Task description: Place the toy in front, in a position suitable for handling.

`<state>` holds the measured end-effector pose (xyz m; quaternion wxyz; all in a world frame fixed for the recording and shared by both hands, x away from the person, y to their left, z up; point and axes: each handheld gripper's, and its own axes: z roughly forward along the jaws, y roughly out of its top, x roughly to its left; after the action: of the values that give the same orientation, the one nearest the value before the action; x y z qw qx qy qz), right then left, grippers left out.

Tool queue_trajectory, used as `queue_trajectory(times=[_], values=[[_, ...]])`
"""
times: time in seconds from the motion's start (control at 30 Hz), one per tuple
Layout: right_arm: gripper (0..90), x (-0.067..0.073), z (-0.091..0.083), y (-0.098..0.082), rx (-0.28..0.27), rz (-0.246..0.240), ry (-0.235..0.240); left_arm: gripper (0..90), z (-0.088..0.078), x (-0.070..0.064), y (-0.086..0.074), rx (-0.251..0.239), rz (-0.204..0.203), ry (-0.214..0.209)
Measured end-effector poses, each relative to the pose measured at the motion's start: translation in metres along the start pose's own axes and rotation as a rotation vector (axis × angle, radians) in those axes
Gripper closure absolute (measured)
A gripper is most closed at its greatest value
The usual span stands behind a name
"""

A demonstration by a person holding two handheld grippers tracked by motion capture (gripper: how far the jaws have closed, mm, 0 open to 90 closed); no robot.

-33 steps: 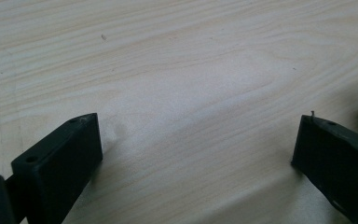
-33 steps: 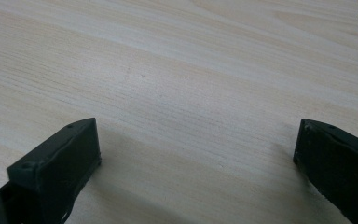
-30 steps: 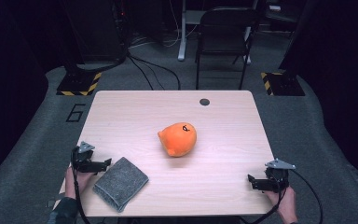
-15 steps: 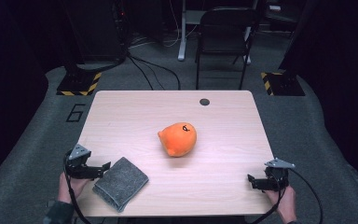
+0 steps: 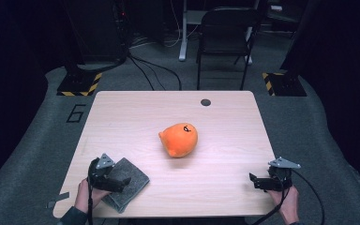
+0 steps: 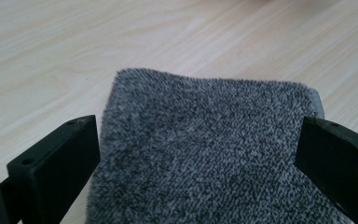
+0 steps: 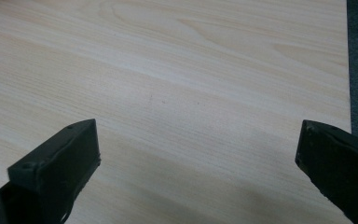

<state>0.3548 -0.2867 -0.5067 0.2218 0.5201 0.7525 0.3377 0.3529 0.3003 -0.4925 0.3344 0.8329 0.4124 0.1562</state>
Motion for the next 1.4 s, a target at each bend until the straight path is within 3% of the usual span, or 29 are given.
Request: queue_trajectory(times=[0.13,0.23,0.3,0.43,0.6,0.77,0.9,1.0,1.17,1.2,1.4], values=[[0.0,0.002,0.0,0.003,-0.003,0.012,0.006,2.2,0.008,-0.002,-0.006,0.041,0.01,0.015],[0.0,0.003,0.0,0.004,0.0,0.004,0.007,14.0,0.011,-0.001,-0.01,0.053,0.008,0.016],[0.0,0.005,0.0,0.004,0.001,0.008,0.004,14.2,0.014,-0.001,-0.012,0.075,0.011,0.012],[0.0,0.004,-0.003,0.003,0.0,0.004,0.002,23.1,0.015,-0.001,-0.016,0.054,-0.005,0.031],[0.0,0.004,-0.004,0.003,-0.004,0.009,0.006,53.8,0.009,0.005,-0.02,0.015,-0.039,0.062],[0.4,0.005,-0.004,0.004,0.0,-0.002,0.014,72.3,0.007,0.005,-0.023,0.0,-0.004,0.08],[0.6,0.004,-0.004,0.004,-0.004,0.002,0.014,75.5,0.003,0.007,-0.021,0.001,0.028,0.075],[0.7,0.004,-0.005,0.004,-0.001,0.013,0.017,75.8,0.0,0.007,-0.022,-0.016,0.014,0.062],[0.5,0.003,-0.006,0.005,-0.013,0.008,0.014,76.5,-0.006,0.005,-0.015,-0.045,0.03,0.039],[0.5,0.002,-0.007,0.005,-0.018,0.015,0.012,76.5,-0.009,0.003,-0.011,-0.069,0.028,0.024],[0.2,0.002,-0.009,0.005,-0.018,0.024,0.015,76.5,-0.016,-0.007,0.0,-0.099,0.056,-0.004]])
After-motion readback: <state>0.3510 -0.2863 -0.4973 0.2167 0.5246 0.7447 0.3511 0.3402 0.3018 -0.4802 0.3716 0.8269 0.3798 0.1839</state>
